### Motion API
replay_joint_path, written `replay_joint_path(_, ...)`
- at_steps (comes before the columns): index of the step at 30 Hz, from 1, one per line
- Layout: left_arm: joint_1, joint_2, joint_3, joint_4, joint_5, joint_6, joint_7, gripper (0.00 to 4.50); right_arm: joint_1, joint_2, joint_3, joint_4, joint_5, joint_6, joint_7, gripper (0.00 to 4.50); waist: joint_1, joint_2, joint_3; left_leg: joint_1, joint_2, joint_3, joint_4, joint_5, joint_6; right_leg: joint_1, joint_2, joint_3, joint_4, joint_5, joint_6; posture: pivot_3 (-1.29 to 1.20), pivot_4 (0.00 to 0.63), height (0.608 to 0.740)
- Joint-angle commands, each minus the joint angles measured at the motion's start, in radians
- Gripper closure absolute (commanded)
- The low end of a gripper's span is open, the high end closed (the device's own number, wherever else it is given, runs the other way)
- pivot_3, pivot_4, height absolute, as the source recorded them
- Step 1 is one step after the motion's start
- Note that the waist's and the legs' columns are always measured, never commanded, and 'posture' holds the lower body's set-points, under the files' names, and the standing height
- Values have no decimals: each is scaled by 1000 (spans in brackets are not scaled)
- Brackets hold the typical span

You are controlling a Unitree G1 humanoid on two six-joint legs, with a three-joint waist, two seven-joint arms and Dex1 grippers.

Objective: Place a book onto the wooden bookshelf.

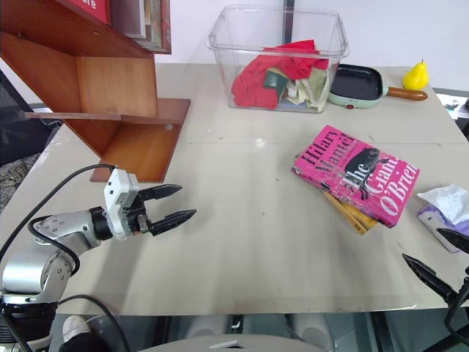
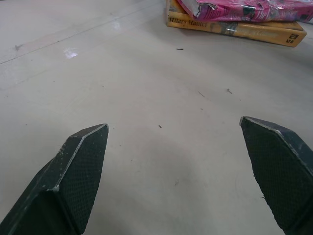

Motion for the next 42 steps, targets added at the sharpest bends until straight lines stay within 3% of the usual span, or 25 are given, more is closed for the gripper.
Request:
replay_joint_path(1,-44,4,6,-39,-42,12,5,53,-56,-18,6,-22,-22,-5,-67,0,0,0,0,0,0,0,0,0,0,0,0,0,0,0,0,0,150,740)
replay_joint_path(5,-125,-14,-23,-102,-117,82,19,53,-185,-68,24,-101,-60,113,-245,0,-2,2,2,-1,0,1,4,0,0,0,-1,-1,0,0,0,0,150,740)
replay_joint_path(10,-179,-10,-61,-208,-171,128,36,53,-334,-178,55,-86,78,302,-277,0,-3,1,3,1,0,1,4,0,0,2,0,-2,1,0,0,0,150,740)
replay_joint_path(13,-214,-11,-89,-263,-194,146,47,0,-543,-278,132,28,133,448,-343,800,-8,1,3,0,0,2,4,0,1,2,1,-1,0,0,0,0,150,740)
replay_joint_path(17,-267,-20,-116,-303,-217,171,85,0,-844,-416,367,249,58,476,-320,2785,-9,2,5,0,-2,6,5,0,1,3,3,-1,1,1,0,0,150,740)
replay_joint_path(21,-294,-24,-125,-329,-242,192,117,0,-1094,-495,682,492,-141,388,-238,4463,-5,1,5,0,-1,5,4,0,1,3,5,-2,1,0,0,0,150,740)
replay_joint_path(24,-281,-23,-122,-349,-253,196,129,0,-1315,-470,933,757,-365,210,-130,4463,-11,2,6,0,-2,7,4,0,1,2,4,-1,-1,1,0,0,150,740)
replay_joint_path(28,-216,-13,-117,-386,-244,177,128,0,-1527,-403,1116,1087,-576,5,-42,4463,-15,3,6,0,-2,12,4,-1,3,1,4,3,-1,3,-3,0,150,740)
replay_joint_path(36,-204,-20,-108,-454,-288,224,224,0,-1808,-277,1214,1598,-794,-297,-10,4463,-12,4,7,-1,-2,14,4,-2,3,0,4,5,-3,6,0,0,150,740)
replay_joint_path(39,-216,-15,-112,-455,-300,233,239,0,-1862,-207,1219,1712,-838,-339,-13,4463,-14,4,7,0,-2,15,4,-1,3,1,4,6,-2,6,0,0,150,740)
replay_joint_path(42,-220,-15,-109,-454,-309,231,247,0,-1886,-147,1207,1799,-845,-326,80,4463,-18,4,7,1,-2,15,4,-1,3,1,4,7,-1,6,0,0,150,740)
